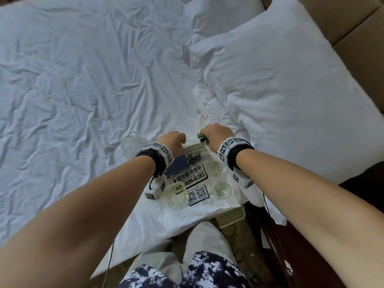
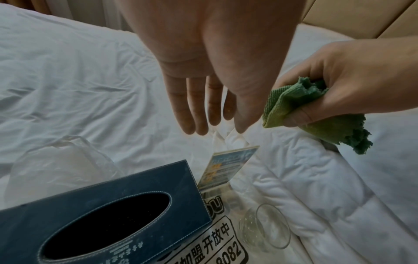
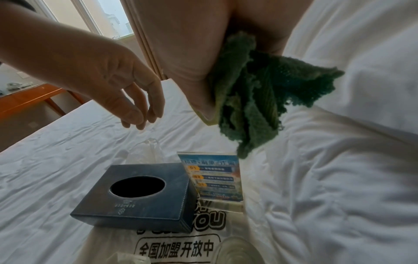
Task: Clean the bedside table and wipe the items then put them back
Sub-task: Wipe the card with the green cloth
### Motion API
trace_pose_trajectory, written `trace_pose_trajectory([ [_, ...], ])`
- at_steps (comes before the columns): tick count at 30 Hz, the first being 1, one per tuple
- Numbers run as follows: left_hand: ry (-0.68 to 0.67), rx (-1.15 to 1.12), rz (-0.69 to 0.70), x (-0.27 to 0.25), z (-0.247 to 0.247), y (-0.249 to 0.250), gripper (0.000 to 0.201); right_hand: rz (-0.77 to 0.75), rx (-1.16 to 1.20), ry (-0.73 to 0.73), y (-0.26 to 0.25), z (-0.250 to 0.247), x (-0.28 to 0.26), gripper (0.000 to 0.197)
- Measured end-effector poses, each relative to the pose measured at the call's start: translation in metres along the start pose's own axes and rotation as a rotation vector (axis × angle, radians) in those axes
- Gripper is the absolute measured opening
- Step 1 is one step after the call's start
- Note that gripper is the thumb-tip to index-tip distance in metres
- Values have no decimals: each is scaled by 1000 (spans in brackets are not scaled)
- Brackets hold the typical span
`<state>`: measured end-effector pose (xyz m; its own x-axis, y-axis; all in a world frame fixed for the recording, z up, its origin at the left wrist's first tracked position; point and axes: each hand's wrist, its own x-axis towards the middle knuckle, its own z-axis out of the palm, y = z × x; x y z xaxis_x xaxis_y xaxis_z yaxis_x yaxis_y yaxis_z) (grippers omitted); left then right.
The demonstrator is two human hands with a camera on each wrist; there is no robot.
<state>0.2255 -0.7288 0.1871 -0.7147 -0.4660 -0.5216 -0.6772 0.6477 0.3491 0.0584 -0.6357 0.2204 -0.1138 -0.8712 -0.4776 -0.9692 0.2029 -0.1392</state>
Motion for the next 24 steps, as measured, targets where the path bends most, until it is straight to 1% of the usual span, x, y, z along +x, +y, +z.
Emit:
trace_pose_trajectory([
  [2, 17, 22, 11, -17, 0, -4, 15, 22, 13, 35, -13, 1, -14, 28],
  [6, 24, 74, 55, -55, 10, -14, 19, 88, 48, 76, -49, 15, -47, 25],
  [9, 17, 70, 87, -83, 26, -25, 20, 146, 109, 77, -79, 36, -74, 33],
  [12, -38, 34, 116, -109, 44, -31, 21, 195, 165, 83, -103, 62, -95, 33],
  [16, -106, 19, 80, -131, 76, -38, 20, 239, 218, 60, -118, 96, -116, 23],
  [19, -143, 8, 38, -138, 105, -46, 37, 290, 257, 28, -121, 124, -124, 13],
  [22, -152, -2, -12, -140, 133, -53, 52, 303, 282, -7, -123, 151, -122, 9],
  [24, -147, 0, -39, -136, 151, -56, 62, 309, 312, -35, -122, 169, -117, 10],
])
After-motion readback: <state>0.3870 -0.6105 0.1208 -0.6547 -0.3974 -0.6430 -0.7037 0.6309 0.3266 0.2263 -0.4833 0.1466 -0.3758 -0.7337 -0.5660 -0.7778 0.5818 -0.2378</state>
